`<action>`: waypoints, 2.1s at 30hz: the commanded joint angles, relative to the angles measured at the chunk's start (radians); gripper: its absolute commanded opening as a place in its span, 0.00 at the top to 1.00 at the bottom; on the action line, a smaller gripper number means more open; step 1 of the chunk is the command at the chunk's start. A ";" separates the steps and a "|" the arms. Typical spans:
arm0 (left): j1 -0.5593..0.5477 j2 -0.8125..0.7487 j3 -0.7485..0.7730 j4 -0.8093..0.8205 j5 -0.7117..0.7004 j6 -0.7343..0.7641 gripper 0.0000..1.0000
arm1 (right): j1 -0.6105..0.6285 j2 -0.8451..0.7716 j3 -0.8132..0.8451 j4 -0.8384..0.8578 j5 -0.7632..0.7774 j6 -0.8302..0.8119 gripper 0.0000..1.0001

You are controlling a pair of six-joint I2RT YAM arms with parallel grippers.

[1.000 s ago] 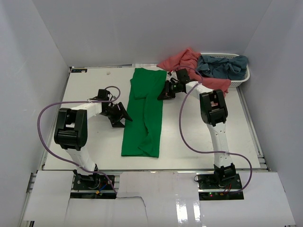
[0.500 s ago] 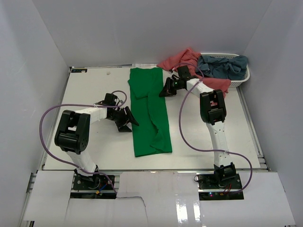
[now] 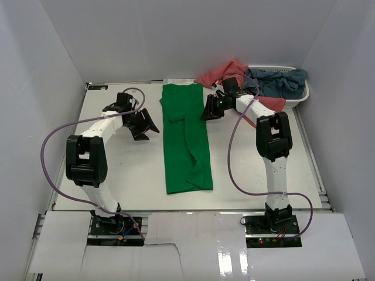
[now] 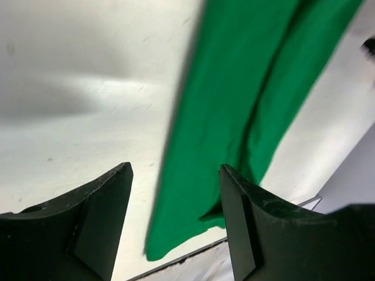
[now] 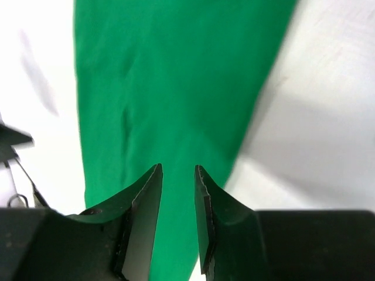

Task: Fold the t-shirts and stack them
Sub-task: Rotate the tshirt 90 degrees

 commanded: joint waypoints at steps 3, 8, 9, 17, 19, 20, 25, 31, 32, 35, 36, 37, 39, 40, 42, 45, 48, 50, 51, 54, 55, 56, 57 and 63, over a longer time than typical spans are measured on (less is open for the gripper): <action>-0.010 0.058 0.194 -0.053 0.025 0.035 0.29 | 0.133 -0.288 -0.139 -0.117 0.147 -0.097 0.65; -0.055 0.162 0.308 -0.044 0.048 0.042 0.30 | 0.269 -0.417 -0.268 -0.260 0.278 -0.078 0.65; -0.062 0.179 0.326 -0.044 0.054 0.048 0.30 | 0.311 -0.431 -0.284 -0.304 0.336 -0.074 0.66; -0.075 0.320 0.467 -0.020 0.112 0.034 0.30 | 0.520 -0.526 -0.353 -0.478 0.703 -0.018 0.66; -0.075 0.362 0.492 -0.017 0.129 0.026 0.30 | 0.557 -0.508 -0.321 -0.550 0.754 -0.009 0.66; -0.075 0.374 0.512 -0.017 0.147 0.019 0.30 | 0.588 -0.502 -0.308 -0.571 0.793 0.000 0.66; -0.075 0.406 0.529 -0.009 0.155 0.012 0.30 | 0.655 -0.476 -0.242 -0.633 0.811 0.009 0.65; -0.069 0.414 0.514 0.000 0.148 0.014 0.30 | 0.707 -0.421 -0.164 -0.723 0.791 0.040 0.62; -0.064 0.419 0.512 0.003 0.154 0.014 0.30 | 0.732 -0.411 -0.135 -0.737 0.801 0.043 0.62; -0.037 0.429 0.497 0.018 0.187 0.012 0.30 | 0.781 -0.370 -0.089 -0.778 0.821 0.041 0.59; -0.024 0.433 0.492 0.022 0.213 0.011 0.30 | 0.790 -0.359 -0.084 -0.794 0.829 0.038 0.58; 0.005 0.436 0.485 0.022 0.220 0.011 0.30 | 0.798 -0.347 -0.084 -0.795 0.841 0.035 0.57; 0.035 0.436 0.477 0.025 0.223 0.016 0.29 | 0.804 -0.339 -0.095 -0.791 0.840 0.037 0.56; 0.069 0.433 0.472 0.025 0.221 0.019 0.29 | 0.803 -0.333 -0.098 -0.771 0.832 0.037 0.55; 0.100 0.422 0.455 0.025 0.218 0.022 0.29 | 0.804 -0.313 -0.081 -0.763 0.817 0.041 0.53; 0.167 0.410 0.429 0.025 0.218 0.029 0.29 | 0.806 -0.246 0.001 -0.821 0.817 0.063 0.50; 0.204 0.393 0.405 0.025 0.212 0.037 0.29 | 0.812 -0.187 0.061 -0.861 0.837 0.075 0.49; 0.229 0.383 0.394 0.025 0.209 0.042 0.29 | 0.815 -0.145 0.109 -0.883 0.859 0.086 0.48; 0.238 0.380 0.385 0.023 0.204 0.045 0.29 | 0.813 -0.135 0.112 -0.881 0.861 0.089 0.46; 0.264 0.374 0.371 0.026 0.203 0.048 0.29 | 0.812 -0.106 0.127 -0.883 0.866 0.113 0.45; 0.272 0.371 0.362 0.031 0.207 0.049 0.29 | 0.812 -0.098 0.124 -0.883 0.875 0.127 0.45; 0.275 0.371 0.357 0.032 0.207 0.049 0.29 | 0.812 -0.095 0.121 -0.883 0.881 0.132 0.45; 0.278 0.370 0.354 0.034 0.212 0.054 0.29 | 0.812 -0.092 0.118 -0.883 0.887 0.136 0.45; 0.283 0.365 0.340 0.039 0.220 0.057 0.29 | 0.812 -0.066 0.098 -0.880 0.904 0.140 0.46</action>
